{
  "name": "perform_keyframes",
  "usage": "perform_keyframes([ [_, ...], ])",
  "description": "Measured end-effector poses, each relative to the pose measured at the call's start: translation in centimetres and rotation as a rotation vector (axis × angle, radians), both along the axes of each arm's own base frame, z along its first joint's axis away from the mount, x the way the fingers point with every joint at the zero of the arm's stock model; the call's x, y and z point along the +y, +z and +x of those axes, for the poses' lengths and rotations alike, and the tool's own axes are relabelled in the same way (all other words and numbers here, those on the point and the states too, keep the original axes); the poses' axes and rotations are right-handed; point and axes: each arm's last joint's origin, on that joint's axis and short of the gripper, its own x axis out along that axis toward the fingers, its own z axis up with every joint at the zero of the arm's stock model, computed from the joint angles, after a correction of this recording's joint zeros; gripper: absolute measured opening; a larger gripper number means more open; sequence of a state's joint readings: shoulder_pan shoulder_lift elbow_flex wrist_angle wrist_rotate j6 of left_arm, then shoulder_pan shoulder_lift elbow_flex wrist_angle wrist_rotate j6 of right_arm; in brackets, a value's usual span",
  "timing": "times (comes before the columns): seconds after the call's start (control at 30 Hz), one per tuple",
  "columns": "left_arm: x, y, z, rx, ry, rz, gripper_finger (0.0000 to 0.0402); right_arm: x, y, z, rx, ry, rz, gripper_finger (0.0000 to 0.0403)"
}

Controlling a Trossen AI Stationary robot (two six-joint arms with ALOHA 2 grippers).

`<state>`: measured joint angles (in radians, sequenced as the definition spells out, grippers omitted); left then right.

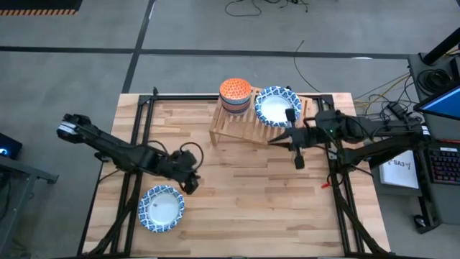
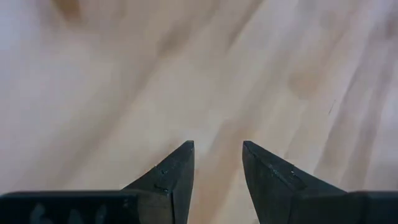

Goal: Place and stack bowls onto a shelf
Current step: Stack the white pattern bowl on top of the other white pattern bowl

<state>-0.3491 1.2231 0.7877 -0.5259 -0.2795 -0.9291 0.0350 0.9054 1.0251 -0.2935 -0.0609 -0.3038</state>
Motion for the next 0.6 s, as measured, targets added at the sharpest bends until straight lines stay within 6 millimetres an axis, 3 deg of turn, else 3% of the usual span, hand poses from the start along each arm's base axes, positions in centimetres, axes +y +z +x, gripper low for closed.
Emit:
perform_keyframes([
  [0.33,-3.9,-3.8,0.2,0.509,0.027,-0.349,0.0119,3.8,-2.6,-0.3,0.023,0.166,0.029,0.0009],
  [0.6,-5.9,-3.3,2.6,0.582,0.033,-0.280,0.0119,5.1,-3.7,0.7,0.023,0.194,-0.018,0.0009],
])
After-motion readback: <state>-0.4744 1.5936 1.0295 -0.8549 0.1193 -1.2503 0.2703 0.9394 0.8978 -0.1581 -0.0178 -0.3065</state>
